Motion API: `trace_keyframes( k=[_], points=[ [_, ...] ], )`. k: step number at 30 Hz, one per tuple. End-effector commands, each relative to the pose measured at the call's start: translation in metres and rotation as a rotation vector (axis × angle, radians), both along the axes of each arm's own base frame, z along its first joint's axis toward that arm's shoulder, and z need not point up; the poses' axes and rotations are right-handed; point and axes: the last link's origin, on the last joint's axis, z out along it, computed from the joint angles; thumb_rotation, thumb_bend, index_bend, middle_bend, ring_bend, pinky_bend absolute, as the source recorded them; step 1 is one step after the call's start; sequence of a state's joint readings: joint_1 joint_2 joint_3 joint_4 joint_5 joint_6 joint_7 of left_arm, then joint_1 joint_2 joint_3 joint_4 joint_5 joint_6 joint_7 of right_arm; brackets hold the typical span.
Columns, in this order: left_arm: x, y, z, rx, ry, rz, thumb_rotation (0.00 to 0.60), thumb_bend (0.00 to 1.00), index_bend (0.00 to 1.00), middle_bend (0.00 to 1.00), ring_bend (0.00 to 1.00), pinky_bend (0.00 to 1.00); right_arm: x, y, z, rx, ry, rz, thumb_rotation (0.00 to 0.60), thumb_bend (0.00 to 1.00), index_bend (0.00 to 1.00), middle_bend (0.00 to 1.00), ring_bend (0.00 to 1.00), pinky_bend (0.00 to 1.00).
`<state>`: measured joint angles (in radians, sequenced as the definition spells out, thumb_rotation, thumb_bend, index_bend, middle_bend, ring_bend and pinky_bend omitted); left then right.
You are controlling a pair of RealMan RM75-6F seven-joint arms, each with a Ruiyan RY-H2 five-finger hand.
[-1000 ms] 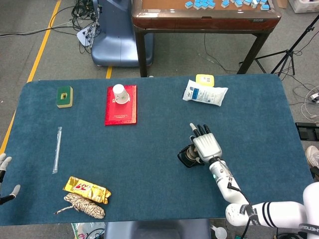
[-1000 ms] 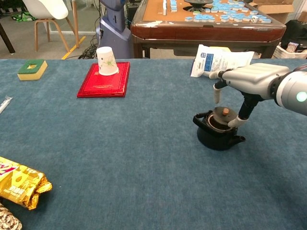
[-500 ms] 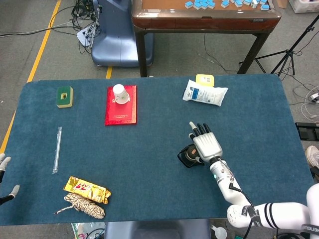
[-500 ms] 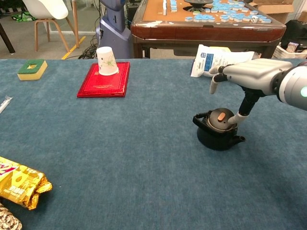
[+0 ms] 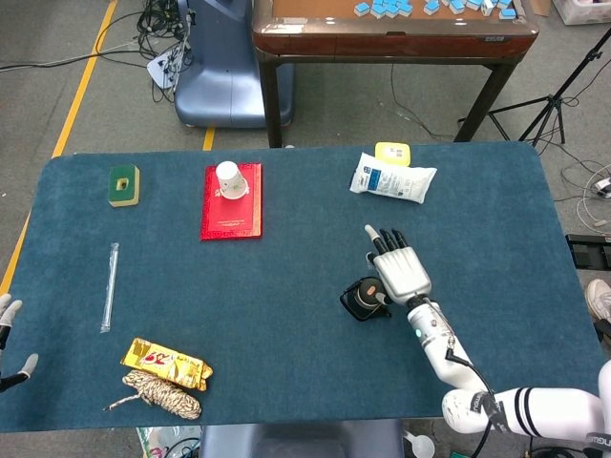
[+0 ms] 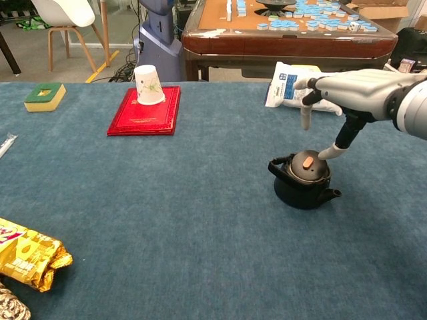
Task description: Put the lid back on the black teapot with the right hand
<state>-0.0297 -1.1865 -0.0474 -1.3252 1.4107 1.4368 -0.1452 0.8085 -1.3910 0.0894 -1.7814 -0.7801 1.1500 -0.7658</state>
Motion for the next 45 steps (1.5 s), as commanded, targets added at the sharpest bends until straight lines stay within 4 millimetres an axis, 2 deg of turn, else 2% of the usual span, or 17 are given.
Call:
trace_keyframes(
  k=[1,15,20,29,42,45],
  points=[
    [0.000,0.000,0.000,0.001,0.000,0.000,0.600,0.30,0.00,0.00,0.00,0.00,-0.001,0.003,0.001,0.013,0.010,-0.012,0.600,0.17,0.47,0.00,0.00,0.00],
    [0.005,-0.003,-0.001,0.006,0.018,0.000,0.600,0.30,0.00,0.00,0.00,0.00,-0.010,0.012,0.013,0.040,0.055,-0.073,0.600,0.17,0.48,0.00,0.00,0.00],
    [0.006,-0.002,-0.002,0.007,0.027,0.006,0.600,0.30,0.00,0.00,0.00,0.00,-0.012,0.011,0.015,0.053,0.057,-0.093,0.600,0.11,0.48,0.00,0.00,0.00],
    [0.007,0.000,-0.001,0.009,0.037,0.011,0.600,0.30,0.00,0.00,0.00,0.00,-0.009,0.006,0.011,0.081,0.042,-0.093,0.600,0.11,0.51,0.00,0.00,0.00],
    [0.006,-0.002,-0.002,0.010,0.038,0.020,0.600,0.30,0.00,0.00,0.00,0.00,-0.007,-0.001,0.017,0.050,-0.016,-0.088,0.600,0.09,0.51,0.00,0.00,0.00],
    [0.005,-0.002,-0.002,0.009,0.038,0.021,0.600,0.30,0.00,0.00,0.00,0.00,-0.006,-0.006,0.019,0.035,-0.036,-0.073,0.600,0.09,0.47,0.00,0.00,0.00]
  ],
)
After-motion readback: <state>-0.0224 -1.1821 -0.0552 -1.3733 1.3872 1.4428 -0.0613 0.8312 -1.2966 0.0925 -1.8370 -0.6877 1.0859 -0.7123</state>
